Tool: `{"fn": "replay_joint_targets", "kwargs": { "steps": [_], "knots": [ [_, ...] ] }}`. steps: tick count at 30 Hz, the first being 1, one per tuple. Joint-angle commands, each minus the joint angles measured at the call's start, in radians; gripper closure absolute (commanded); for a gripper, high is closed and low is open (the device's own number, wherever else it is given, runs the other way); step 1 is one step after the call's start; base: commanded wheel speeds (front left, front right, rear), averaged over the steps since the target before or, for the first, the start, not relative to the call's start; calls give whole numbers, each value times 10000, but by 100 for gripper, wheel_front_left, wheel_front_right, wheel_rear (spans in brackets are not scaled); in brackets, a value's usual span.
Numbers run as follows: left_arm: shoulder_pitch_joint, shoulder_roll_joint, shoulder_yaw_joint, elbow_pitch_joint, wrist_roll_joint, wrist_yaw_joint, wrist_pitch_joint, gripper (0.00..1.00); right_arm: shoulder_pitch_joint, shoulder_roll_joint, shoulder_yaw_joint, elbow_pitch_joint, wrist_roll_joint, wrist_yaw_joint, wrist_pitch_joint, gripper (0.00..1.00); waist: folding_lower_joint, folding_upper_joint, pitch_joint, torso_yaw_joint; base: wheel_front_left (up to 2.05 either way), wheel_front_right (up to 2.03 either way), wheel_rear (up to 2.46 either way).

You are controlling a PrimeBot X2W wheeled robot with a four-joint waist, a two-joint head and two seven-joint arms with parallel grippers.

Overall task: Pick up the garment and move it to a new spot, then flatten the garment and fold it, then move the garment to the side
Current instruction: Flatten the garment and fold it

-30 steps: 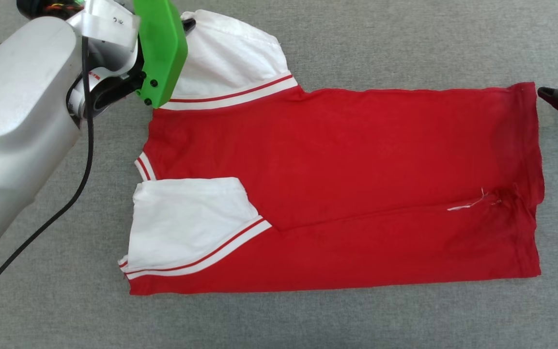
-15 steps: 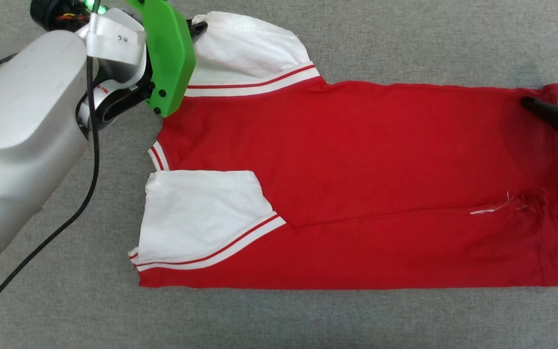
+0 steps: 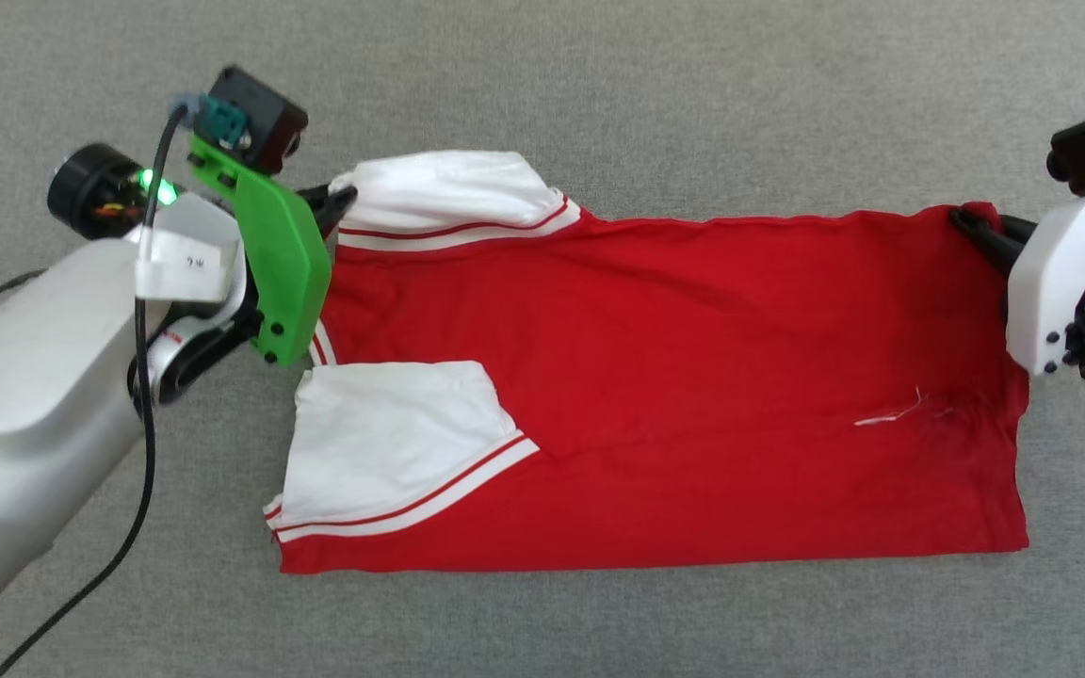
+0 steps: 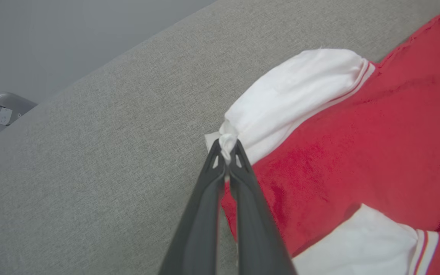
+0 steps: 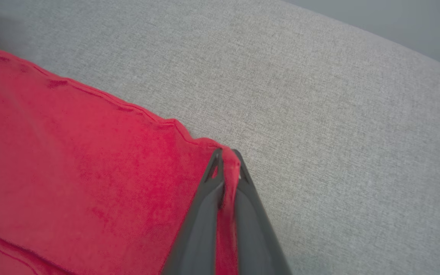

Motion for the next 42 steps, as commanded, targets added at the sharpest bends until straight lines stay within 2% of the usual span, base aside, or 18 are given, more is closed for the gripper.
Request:
{"fn": "replay_joint_targets", "kwargs": {
  "steps": [1, 8, 17, 21, 25, 27, 29, 30, 31, 37, 42],
  "knots": [
    [410, 186, -16, -241, 17, 196, -156, 100, 348, -128, 72, -107, 40, -7, -279, 100, 0, 0, -787, -84, 0, 0, 0],
    [2155, 892, -270, -1727, -212, 1067, -597, 100, 2092, -645, -115, -568, 129, -7, -1285, 100, 0, 0, -1634, 147, 0, 0, 0],
    [4082, 1451, -642, -3009, -595, 2109, -1018, 100, 4290, -692, -801, -1185, 52, -7, -1819, 100, 0, 0, -2092, 334, 0, 0, 0],
    [4659, 1533, -893, -3187, -627, 2351, -1084, 100, 5170, -648, -1271, -1409, 79, -7, -1824, 100, 0, 0, -2027, 396, 0, 0, 0],
    [4985, 1267, -1142, -3030, -662, 2426, -1054, 100, 5901, -553, -1670, -1451, 58, -7, -1661, 100, 0, 0, -1813, 464, 0, 0, 0],
    [5179, 787, -1291, -2369, -739, 2285, -1160, 100, 6481, -316, -1853, -1364, 29, -7, -1304, 100, 0, 0, -1607, 517, 0, 0, 0],
    [5224, 617, -1260, -2059, -751, 2276, -1342, 100, 6529, -217, -1927, -1355, 18, -7, -1260, 100, 0, 0, -1591, 509, 0, 0, 0],
    [5226, 552, -1205, -1912, -693, 2340, -1532, 75, 6511, -160, -2026, -1384, 43, -7, -1276, 58, 0, 0, -1611, 502, 0, 0, 0],
    [5227, 519, -1140, -1820, -627, 2412, -1736, 0, 6490, -119, -2125, -1445, 82, -7, -1320, 0, 0, 0, -1645, 496, 0, 0, 0],
    [5444, 542, -516, -1751, -251, 3182, -3399, 0, 6574, -355, -2858, -2477, 795, -7, -1240, 0, 0, 0, -2028, 502, 0, 0, 0],
    [5657, 566, 90, -1896, 188, 4250, -4881, 0, 6804, -890, -3808, -3276, 1729, -7, -630, 0, 0, 0, -2185, 589, 0, 0, 0]
  ]
}}
